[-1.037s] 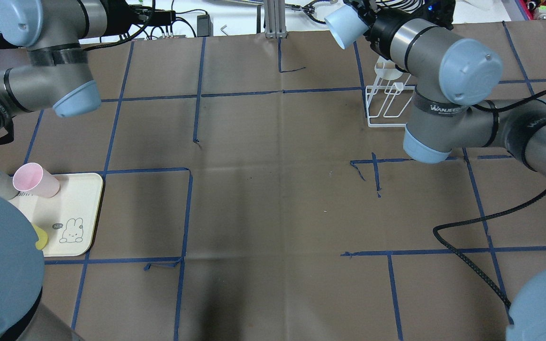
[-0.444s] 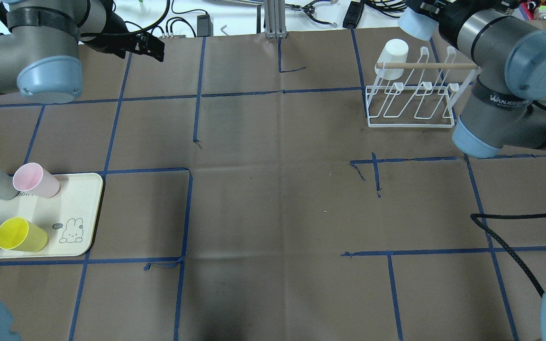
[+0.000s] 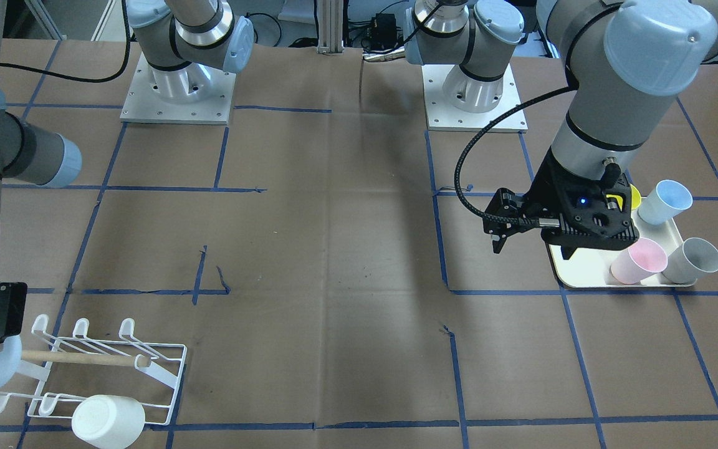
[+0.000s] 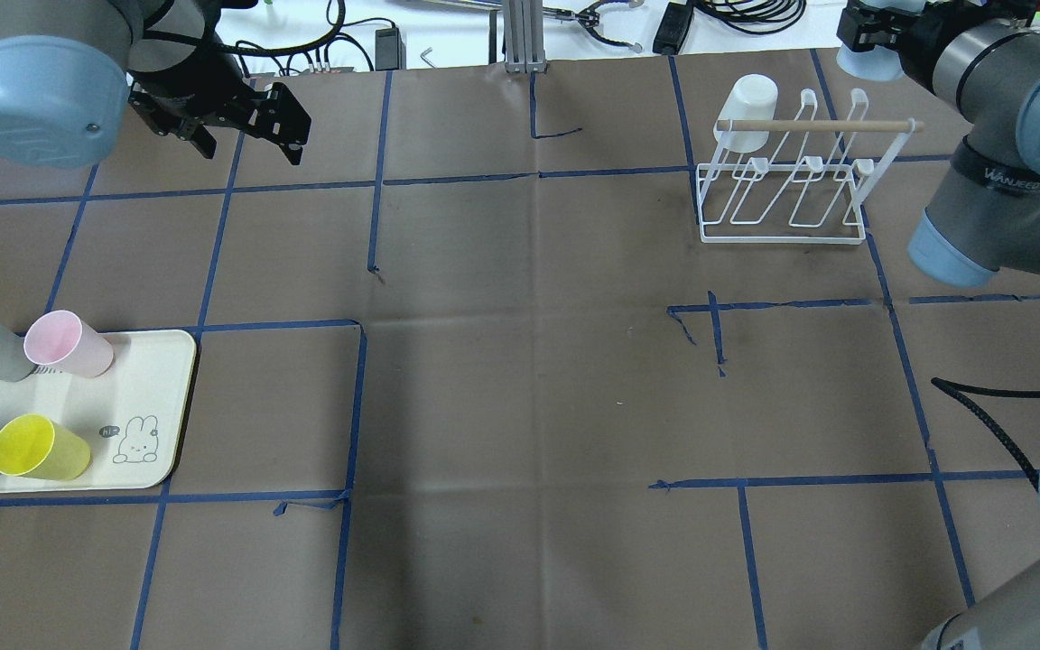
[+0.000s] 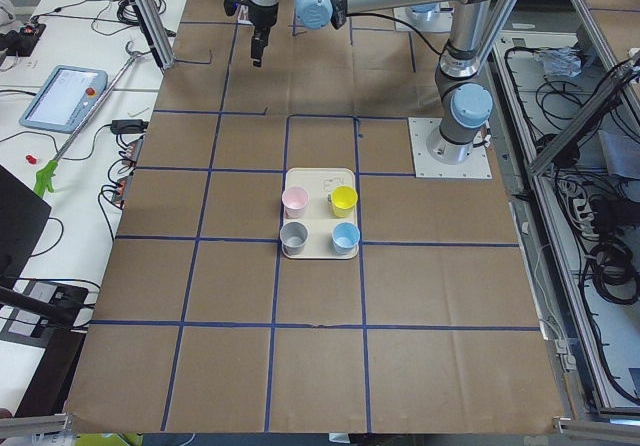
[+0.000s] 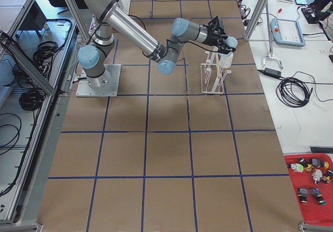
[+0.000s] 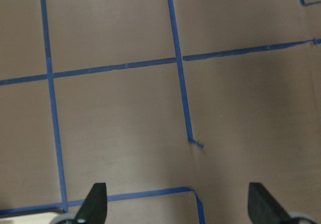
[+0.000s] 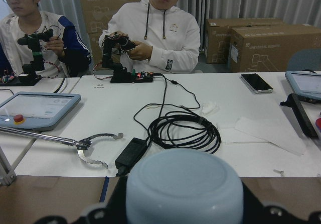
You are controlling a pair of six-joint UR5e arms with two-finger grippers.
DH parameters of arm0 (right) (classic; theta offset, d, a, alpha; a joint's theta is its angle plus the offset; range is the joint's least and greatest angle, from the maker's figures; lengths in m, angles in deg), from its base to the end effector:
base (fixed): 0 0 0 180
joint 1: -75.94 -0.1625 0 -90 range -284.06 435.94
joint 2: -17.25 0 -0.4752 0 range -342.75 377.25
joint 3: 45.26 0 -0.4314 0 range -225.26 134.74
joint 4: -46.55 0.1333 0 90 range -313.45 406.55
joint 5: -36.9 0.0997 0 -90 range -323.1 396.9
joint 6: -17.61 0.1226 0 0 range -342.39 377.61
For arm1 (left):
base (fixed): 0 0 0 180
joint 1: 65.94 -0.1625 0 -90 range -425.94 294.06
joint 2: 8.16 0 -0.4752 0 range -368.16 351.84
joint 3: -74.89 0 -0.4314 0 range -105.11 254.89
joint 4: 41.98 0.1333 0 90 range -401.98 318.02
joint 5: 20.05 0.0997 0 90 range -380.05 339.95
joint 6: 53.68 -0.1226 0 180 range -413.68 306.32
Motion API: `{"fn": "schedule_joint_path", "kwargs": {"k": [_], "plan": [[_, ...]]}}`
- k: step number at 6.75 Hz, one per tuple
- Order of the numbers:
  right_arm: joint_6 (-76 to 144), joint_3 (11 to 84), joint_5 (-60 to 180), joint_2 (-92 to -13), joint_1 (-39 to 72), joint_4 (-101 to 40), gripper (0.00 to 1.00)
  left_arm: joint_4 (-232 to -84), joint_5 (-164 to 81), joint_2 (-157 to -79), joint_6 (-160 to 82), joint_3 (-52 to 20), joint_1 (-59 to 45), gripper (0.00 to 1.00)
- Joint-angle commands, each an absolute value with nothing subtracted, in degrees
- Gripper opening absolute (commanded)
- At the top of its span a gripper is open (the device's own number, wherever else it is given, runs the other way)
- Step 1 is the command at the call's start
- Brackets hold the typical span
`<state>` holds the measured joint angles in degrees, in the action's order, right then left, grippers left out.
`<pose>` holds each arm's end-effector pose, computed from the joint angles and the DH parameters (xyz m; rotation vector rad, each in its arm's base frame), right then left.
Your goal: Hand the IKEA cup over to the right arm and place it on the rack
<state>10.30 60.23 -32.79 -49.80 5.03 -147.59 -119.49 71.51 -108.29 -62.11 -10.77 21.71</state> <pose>-0.0526 -0.6897 0.3754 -0.0318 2.5786 -1.7151 -0.1042 -0.6309 0.4767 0.1619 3.0943 -0.1766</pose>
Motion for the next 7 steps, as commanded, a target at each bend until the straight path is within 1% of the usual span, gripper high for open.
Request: {"fn": "schedule_joint_path", "kwargs": {"k": [1, 4, 5, 7], "plan": [[9.3, 52.9, -32.6, -43.0, 5.7, -147.8, 0.2, -124.9, 70.1, -107.4, -58.2, -9.8, 22.7, 1.0], [4.4, 51.2, -32.4, -38.9, 8.0, -148.7, 0.19, -125.0, 69.6, -106.5, -57.9, -10.4, 22.7, 1.0], [4.4, 50.9, -32.8, -37.7, 7.7, -151.2, 0.19, -125.3, 69.7, -106.5, -58.0, -10.5, 22.0, 1.0], [4.8, 53.6, -33.5, -38.5, 6.3, -151.5, 0.19, -126.7, 69.7, -106.5, -58.0, -10.5, 21.6, 1.0]]}}
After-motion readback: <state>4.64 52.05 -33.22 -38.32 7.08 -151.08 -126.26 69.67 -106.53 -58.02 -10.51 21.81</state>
